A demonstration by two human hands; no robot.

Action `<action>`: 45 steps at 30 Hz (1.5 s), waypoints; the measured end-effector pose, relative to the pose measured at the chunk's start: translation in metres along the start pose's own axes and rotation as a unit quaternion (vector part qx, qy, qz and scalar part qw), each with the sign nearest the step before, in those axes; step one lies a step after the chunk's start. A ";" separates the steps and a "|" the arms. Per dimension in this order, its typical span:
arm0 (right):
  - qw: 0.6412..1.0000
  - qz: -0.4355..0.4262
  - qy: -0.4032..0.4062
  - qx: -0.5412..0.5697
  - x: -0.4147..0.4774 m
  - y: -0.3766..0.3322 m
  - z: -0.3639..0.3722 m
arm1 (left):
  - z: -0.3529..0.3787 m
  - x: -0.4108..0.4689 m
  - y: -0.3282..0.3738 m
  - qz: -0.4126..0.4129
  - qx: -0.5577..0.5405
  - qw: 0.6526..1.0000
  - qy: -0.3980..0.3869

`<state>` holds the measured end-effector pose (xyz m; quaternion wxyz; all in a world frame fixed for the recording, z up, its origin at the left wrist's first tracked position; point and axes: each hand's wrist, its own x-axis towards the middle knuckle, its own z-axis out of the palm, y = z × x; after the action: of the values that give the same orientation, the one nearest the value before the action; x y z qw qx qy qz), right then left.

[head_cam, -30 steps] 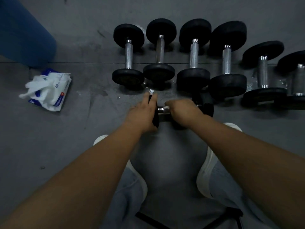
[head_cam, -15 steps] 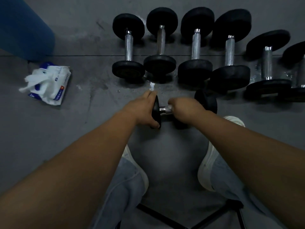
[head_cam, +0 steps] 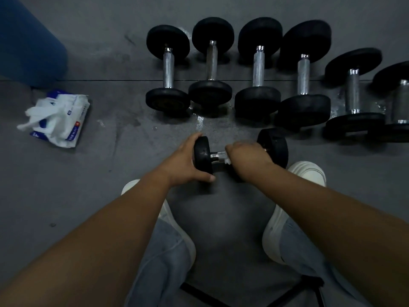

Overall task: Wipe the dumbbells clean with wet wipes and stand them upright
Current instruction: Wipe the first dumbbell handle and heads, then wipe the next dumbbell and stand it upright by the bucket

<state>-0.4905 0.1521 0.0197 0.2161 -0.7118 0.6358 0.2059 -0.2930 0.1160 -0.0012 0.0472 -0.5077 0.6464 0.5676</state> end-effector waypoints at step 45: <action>0.938 0.072 0.335 0.048 -0.059 0.013 -0.047 | -0.021 -0.073 0.128 -0.018 0.412 0.896 0.164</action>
<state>-0.5086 0.1723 0.0910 0.0089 -0.6804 0.7303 -0.0598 -0.3381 0.1231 0.1406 0.1555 -0.5406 0.8115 0.1584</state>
